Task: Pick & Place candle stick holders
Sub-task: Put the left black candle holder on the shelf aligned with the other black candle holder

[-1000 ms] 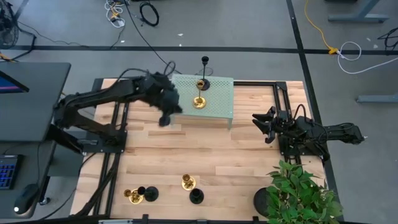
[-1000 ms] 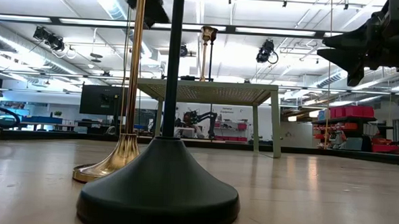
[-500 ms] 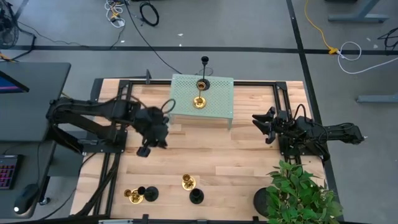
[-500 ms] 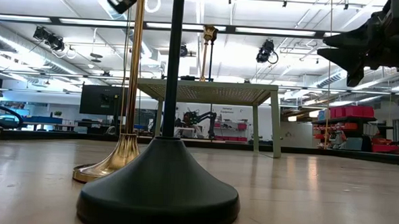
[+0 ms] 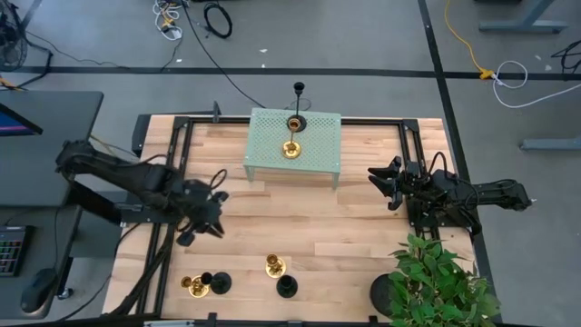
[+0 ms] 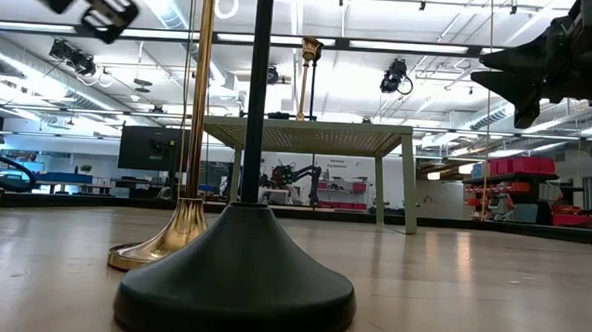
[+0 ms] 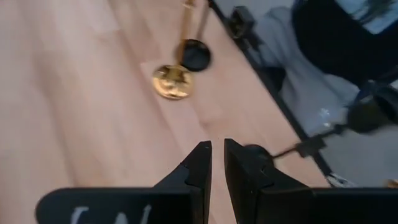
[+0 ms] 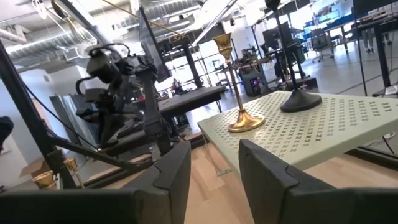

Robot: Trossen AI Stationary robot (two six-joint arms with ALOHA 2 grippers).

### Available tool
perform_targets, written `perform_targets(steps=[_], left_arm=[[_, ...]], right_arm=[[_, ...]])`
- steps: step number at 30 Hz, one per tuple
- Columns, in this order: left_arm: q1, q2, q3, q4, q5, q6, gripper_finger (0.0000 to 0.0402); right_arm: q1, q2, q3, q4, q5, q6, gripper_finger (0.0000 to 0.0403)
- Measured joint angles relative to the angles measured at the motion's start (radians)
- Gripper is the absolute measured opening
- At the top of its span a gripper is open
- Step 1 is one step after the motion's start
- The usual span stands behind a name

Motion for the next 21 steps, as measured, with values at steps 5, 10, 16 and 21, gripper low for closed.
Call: perform_targets(steps=[5, 10, 16, 21], left_arm=[[-0.099, -0.095, -0.112, 0.105, 0.019, -0.062, 0.0045], [-0.187, -0.130, -0.193, 0.172, 0.018, -0.095, 0.0045], [-0.263, -0.126, -0.271, 0.255, 0.016, -0.150, 0.0045], [-0.308, -0.127, -0.319, 0.369, 0.013, -0.168, 0.0046]], right_arm=[[0.000, 0.000, 0.000, 0.000, 0.001, 0.000, 0.0137], [0.000, 0.000, 0.000, 0.000, 0.002, 0.000, 0.0137], [0.000, 0.000, 0.000, 0.000, 0.009, 0.000, 0.0137], [0.000, 0.000, 0.000, 0.000, 0.077, 0.000, 0.0137]])
